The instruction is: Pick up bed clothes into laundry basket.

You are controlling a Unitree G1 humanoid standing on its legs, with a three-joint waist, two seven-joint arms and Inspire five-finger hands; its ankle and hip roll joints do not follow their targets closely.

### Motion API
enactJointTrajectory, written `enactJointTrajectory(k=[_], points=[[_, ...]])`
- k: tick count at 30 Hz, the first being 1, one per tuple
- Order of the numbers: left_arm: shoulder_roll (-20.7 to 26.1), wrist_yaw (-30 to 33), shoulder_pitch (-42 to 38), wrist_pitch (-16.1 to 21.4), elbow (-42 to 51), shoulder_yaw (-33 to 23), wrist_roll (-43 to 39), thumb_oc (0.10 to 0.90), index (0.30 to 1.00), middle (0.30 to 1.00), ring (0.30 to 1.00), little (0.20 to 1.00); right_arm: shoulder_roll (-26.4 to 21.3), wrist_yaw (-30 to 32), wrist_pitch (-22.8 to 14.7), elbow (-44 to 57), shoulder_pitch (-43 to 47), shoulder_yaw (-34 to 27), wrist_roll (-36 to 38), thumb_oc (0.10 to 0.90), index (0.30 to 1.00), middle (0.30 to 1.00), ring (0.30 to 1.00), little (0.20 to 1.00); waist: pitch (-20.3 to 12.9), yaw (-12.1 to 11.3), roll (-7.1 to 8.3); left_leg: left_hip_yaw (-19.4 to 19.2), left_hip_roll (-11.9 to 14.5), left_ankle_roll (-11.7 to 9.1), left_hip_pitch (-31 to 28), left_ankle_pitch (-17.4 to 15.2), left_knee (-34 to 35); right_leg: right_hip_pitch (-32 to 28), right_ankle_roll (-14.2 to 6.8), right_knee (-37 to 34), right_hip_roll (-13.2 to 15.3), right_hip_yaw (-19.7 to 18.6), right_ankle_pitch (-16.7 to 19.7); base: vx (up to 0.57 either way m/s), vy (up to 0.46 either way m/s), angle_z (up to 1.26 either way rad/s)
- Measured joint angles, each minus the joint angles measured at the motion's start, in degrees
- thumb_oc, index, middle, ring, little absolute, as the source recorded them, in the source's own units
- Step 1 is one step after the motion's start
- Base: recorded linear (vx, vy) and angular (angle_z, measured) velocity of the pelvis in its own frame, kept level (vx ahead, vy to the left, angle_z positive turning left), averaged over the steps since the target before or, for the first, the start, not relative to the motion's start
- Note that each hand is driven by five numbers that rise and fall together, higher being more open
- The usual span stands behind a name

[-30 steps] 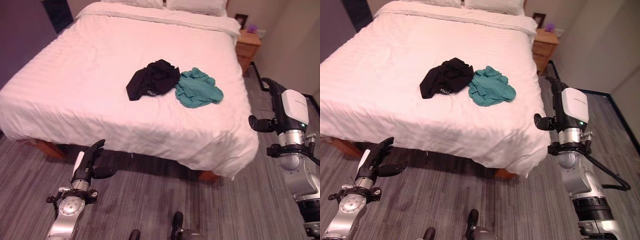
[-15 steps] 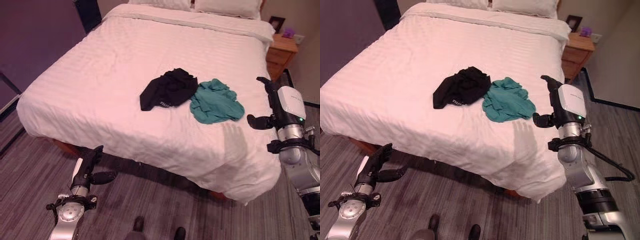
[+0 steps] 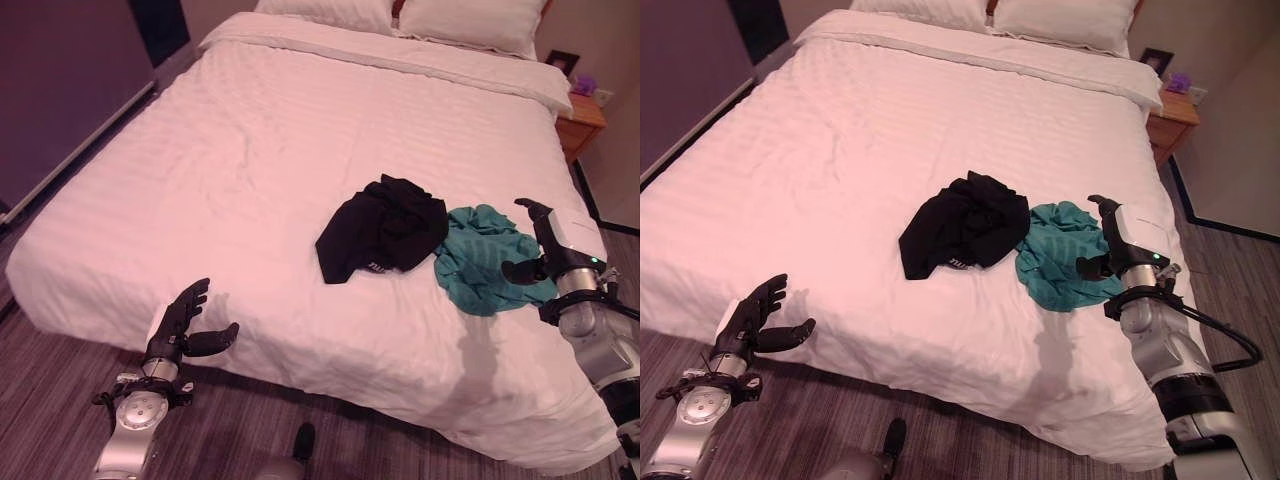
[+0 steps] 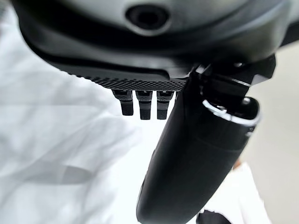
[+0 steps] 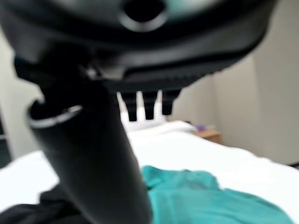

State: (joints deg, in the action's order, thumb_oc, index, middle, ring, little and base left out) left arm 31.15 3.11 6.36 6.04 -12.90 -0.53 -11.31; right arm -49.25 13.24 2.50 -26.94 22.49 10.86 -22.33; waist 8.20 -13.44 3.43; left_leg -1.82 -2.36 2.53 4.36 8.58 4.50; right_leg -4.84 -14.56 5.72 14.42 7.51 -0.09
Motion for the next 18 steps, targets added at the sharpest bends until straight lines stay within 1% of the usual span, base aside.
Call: enactJointTrajectory(k=[2,3,4,5,6,7,8,9,10,11,12,13,15,18], points=[[-0.24,-0.06,0.93,-0.01,-0.18,-0.03,-0.57,0.8,0.9,0.9,0.9,0.9,0.91,0.01,-0.09,-0.21,0.7,0.46,-0.06,0.8,0.9,0.9,0.9,0.9,0.36,0.06,-0.18,-0.76,0.49,1.43,-2.4,-1.26,0.5,0.68,-0.45,-1.54,-0.51,0.28,-0.27,0.11,0.111,-0.5],[-0.53,-0.12,0.96,-0.05,-0.45,0.17,-0.95,0.8,0.9,0.9,0.9,0.9,0.99,0.01,-0.09,-0.35,1.45,0.6,-0.06,0.8,0.9,0.9,0.9,0.9,0.81,0.29,-0.48,-1.01,0.92,1.49,-3.3,-1.77,0.51,1.66,-0.42,-3.39,-1.19,0.22,-0.22,0.06,0.038,-0.32],[-0.51,-0.12,0.91,-0.05,-0.58,0.63,-0.93,0.8,0.9,0.9,0.9,0.9,1.01,0.47,-0.3,-0.95,1.91,0.62,-0.01,0.8,0.9,0.9,0.9,0.9,0.87,0.91,-0.52,-1.03,1.24,1.09,-3.51,-2.18,0.52,2.72,-0.04,-5.77,-2.08,0.1,0.14,0.06,-0.009,0.08],[-0.14,-0.17,1.58,-0.06,-0.41,0.42,-0.93,0.8,0.9,0.9,0.9,0.9,1.49,0.97,0.5,-2.03,2.3,0.59,0.14,0.8,0.9,0.9,0.9,0.9,0.95,1.82,0.55,-1.18,0.81,0.15,-4.21,-2.76,0.55,4.2,1.48,-10.42,-3.18,0.29,2.14,0.07,-0.01,0.1],[0.21,-0.17,3.13,0.02,0.61,-0.78,-0.94,0.8,0.9,0.9,0.9,0.9,2.85,1.04,1.26,-2.04,2.35,0.25,0.26,0.8,0.9,0.9,0.9,0.9,0.72,1.55,2.0,-1.52,0.36,-0.53,-4.77,-3.55,0.58,5.56,1.34,-10.9,-3.12,0.1,3.38,0.1,-0.022,0.03],[0.26,-0.17,4.65,0.15,0.99,-2.33,-0.97,0.8,0.9,0.9,0.9,0.9,4.67,1.12,1.65,-2.04,2.14,0.18,0.37,0.8,0.9,0.9,0.9,0.9,0.35,1.63,3.54,-1.74,-0.13,-1.59,-5.15,-4.51,0.61,6.09,2.43,-10.88,-3.11,-0.08,5.32,0.09,-0.015,-0.14],[0.19,-0.15,4.87,0.14,0.96,-2.45,-0.98,0.8,0.9,0.9,0.9,0.9,4.94,1.13,1.65,-2.02,1.93,0.13,0.38,0.8,0.9,0.9,0.9,0.9,0.18,1.78,3.78,-1.59,-0.21,-1.75,-5.11,-4.71,0.65,6.01,3.14,-10.86,-3.07,-0.15,5.96,0.05,-0.01,0.06],[-1.3,-0.01,6.44,0.16,0.69,-3.11,-1.06,0.8,0.9,0.9,0.9,0.9,5.89,1.15,1.61,-1.92,0.2,0.02,0.41,0.8,0.9,0.9,0.9,0.9,-0.84,1.5,3.74,-1.04,0.59,-2.7,-5.31,-5.29,0.63,5.72,4.86,-10.93,-3.98,0.18,6.56,0.12,-0.002,0.1],[-2.66,0.0,8.27,0.45,1.31,-3.81,-1.05,0.8,0.9,0.9,0.9,0.9,6.48,0.95,1.64,-2.11,-0.51,0.16,0.43,0.8,0.9,0.9,0.9,0.9,-1.26,1.04,3.15,-1.02,2.02,-3.55,-5.44,-5.54,0.57,5.92,5.78,-10.9,-5.47,0.2,6.28,0.12,-0.012,0.1],[-2.82,-0.01,8.49,0.45,1.67,-3.9,-1.05,0.8,0.9,0.9,0.9,0.9,6.56,0.83,1.61,-2.36,-0.7,0.17,0.44,0.8,0.9,0.9,0.9,0.9,-1.27,0.63,2.75,-0.9,2.57,-3.98,-5.31,-5.54,0.56,5.96,6.25,-10.9,-6.04,0.35,6.26,0.14,-0.02,-0.01],[-2.9,-0.05,8.74,0.46,2.01,-4.01,-1.06,0.8,0.9,0.9,0.9,0.9,7.08,0.83,1.58,-3.26,-0.71,0.17,0.45,0.8,0.9,0.9,0.9,0.9,-1.39,0.04,2.38,-0.89,3.19,-4.29,-5.33,-5.25,0.54,5.96,6.5,-10.89,-6.66,0.4,6.27,0.08,-0.022,0.05],[-2.94,-0.31,9.0,0.46,2.17,-3.77,-1.07,0.8,0.9,0.9,0.9,0.9,7.82,0.77,1.58,-5.0,-0.69,0.27,0.82,0.8,0.9,0.9,0.9,0.9,-1.84,-0.66,1.56,-0.76,3.94,-4.43,-5.26,-5.28,0.52,5.93,6.62,-10.89,-7.45,0.52,6.18,0.07,-0.02,0.03],[-3.36,-1.0,9.13,0.46,2.17,-3.39,-1.12,0.8,0.9,0.9,0.9,0.9,7.82,0.63,1.55,-7.14,-0.51,1.42,1.28,0.8,0.9,0.9,0.9,0.9,-1.89,-1.43,0.53,-0.75,4.77,-4.59,-5.11,-5.3,0.52,5.91,6.67,-10.89,-8.28,0.68,6.15,0.04,-0.014,0.05],[-3.53,-1.23,9.25,0.48,2.16,-2.55,-2.19,0.8,0.9,0.9,0.9,0.9,7.82,0.58,1.48,-10.37,-0.01,3.27,1.32,0.8,0.9,0.9,0.9,0.9,-1.78,-1.49,0.22,-0.25,4.91,-4.9,-4.53,-5.11,0.52,5.89,7.64,-10.9,-8.42,1.83,5.48,0.0,-0.017,0.17]])
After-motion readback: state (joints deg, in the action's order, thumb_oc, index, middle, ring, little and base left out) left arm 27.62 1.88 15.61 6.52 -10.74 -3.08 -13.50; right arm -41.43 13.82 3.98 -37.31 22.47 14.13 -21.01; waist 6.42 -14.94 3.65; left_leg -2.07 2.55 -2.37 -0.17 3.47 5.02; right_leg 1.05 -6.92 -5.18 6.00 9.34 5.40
